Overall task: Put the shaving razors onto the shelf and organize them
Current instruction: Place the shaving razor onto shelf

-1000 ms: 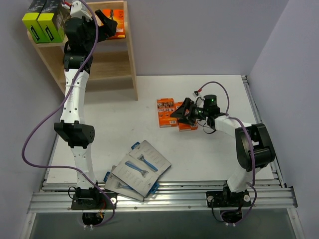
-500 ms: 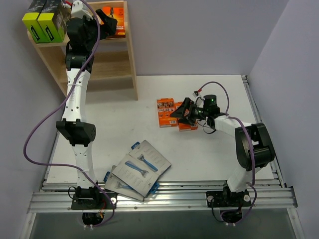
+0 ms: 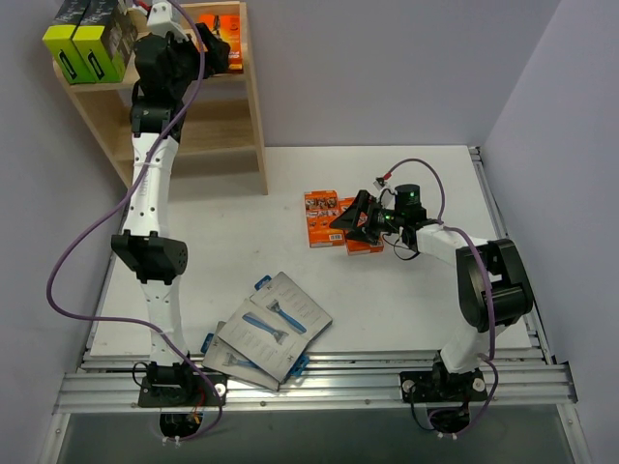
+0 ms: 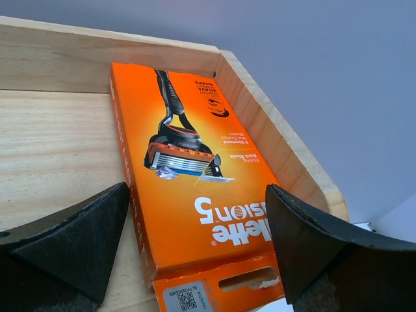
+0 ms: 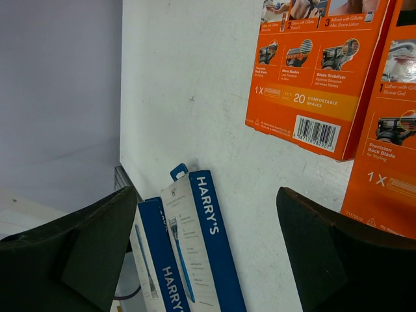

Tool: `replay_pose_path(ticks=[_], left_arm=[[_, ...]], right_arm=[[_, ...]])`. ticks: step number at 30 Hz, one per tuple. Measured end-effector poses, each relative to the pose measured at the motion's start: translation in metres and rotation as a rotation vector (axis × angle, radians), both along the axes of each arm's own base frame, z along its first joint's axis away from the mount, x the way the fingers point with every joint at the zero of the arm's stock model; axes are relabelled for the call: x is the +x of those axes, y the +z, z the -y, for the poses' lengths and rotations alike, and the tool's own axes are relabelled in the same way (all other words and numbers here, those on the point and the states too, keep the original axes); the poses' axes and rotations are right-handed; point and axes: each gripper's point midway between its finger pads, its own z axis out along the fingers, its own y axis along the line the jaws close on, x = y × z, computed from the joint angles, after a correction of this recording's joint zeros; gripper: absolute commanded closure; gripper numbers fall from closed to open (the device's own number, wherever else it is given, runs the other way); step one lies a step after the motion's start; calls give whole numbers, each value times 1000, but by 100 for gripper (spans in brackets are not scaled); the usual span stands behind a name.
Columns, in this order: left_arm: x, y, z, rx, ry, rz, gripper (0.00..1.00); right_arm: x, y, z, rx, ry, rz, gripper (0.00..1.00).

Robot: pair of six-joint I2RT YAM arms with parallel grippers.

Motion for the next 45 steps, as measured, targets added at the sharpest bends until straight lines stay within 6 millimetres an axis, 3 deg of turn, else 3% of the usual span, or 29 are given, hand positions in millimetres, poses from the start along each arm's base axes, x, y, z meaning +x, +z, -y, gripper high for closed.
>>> replay_pose_path(ticks=[10,31,38,45], left_arm=[[1,-9,2,102,57,-7,6],[3,-3,0,87,62,25,6],[3,-1,-12,80,68,29,6],[-6,10,-30,81,93,38,6]], right_arm=[[0,0,0,0,-1,1,14],[0,-4,1,-10,-15,-8,13],[-4,-11,4,-26,-26,-36,13],[-7,-3,-1,-35,-27,-16,13]])
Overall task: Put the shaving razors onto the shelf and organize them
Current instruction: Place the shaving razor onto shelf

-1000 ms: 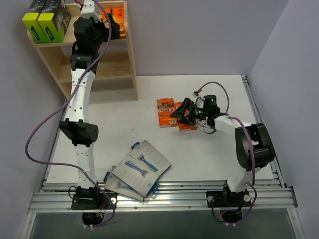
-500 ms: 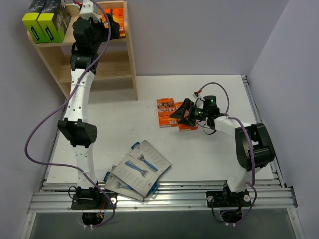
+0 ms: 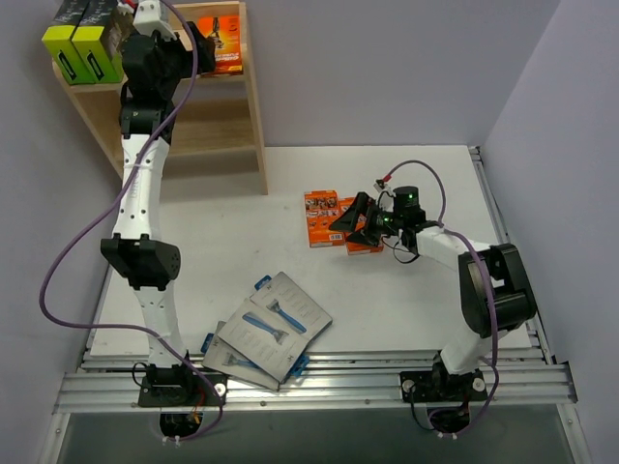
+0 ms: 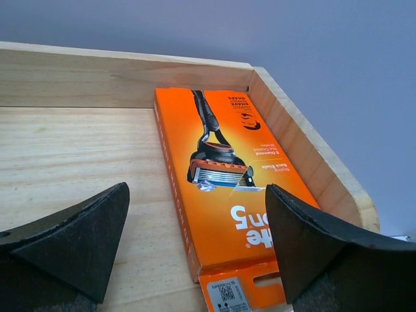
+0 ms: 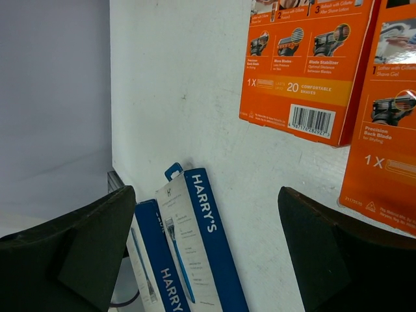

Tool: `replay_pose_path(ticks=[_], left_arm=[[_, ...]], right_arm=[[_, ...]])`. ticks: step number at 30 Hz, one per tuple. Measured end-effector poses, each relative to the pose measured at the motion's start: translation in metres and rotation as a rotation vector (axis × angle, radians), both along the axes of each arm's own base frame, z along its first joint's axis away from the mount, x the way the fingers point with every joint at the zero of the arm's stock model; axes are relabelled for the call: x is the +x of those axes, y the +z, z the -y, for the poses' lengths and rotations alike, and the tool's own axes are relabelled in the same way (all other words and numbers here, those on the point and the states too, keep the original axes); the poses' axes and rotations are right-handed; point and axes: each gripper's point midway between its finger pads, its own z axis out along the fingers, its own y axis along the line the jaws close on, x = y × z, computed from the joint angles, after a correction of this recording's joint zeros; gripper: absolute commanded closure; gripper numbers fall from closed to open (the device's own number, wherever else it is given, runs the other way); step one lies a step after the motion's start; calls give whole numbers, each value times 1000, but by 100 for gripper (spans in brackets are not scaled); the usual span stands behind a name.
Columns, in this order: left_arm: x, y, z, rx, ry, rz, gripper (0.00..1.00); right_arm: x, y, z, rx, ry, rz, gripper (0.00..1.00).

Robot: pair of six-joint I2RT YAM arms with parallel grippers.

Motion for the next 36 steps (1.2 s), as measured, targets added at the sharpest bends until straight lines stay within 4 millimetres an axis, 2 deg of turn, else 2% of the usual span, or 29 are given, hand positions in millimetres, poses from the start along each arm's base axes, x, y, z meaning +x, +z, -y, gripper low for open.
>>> replay_pose_path(ticks=[4,9,12,18,21,25,28,33,36], left_arm=[[-12,11,-1,-9,-6,8,6],[-40,20,1,-35,-28,-4,6],[-63,27,1,-45,-37,-5,6],[-114,59,-2,-57,-52,54,6],[-146,57,-4,-70,-59,58,6],[-185,27,-3,-92,-79,10,6],[-205,-8,2,-116,-108,-54,6],[-232,-90,17,-139,-158,-226,6],[-243,-127,28,-121,-183,-314,6]], right_arm=[[-1,1,-2,-22,-5,11,13],[-4,-8,1,-66,-25,8,13],[-6,-15,5,-94,-41,-5,13],[-7,-25,14,-162,-83,-21,14],[-5,-25,22,-202,-119,-12,14],[-1,-22,34,-268,-159,6,13],[8,-21,46,-324,-199,26,13],[27,-18,74,-473,-282,66,10],[39,-18,90,-559,-319,94,9]])
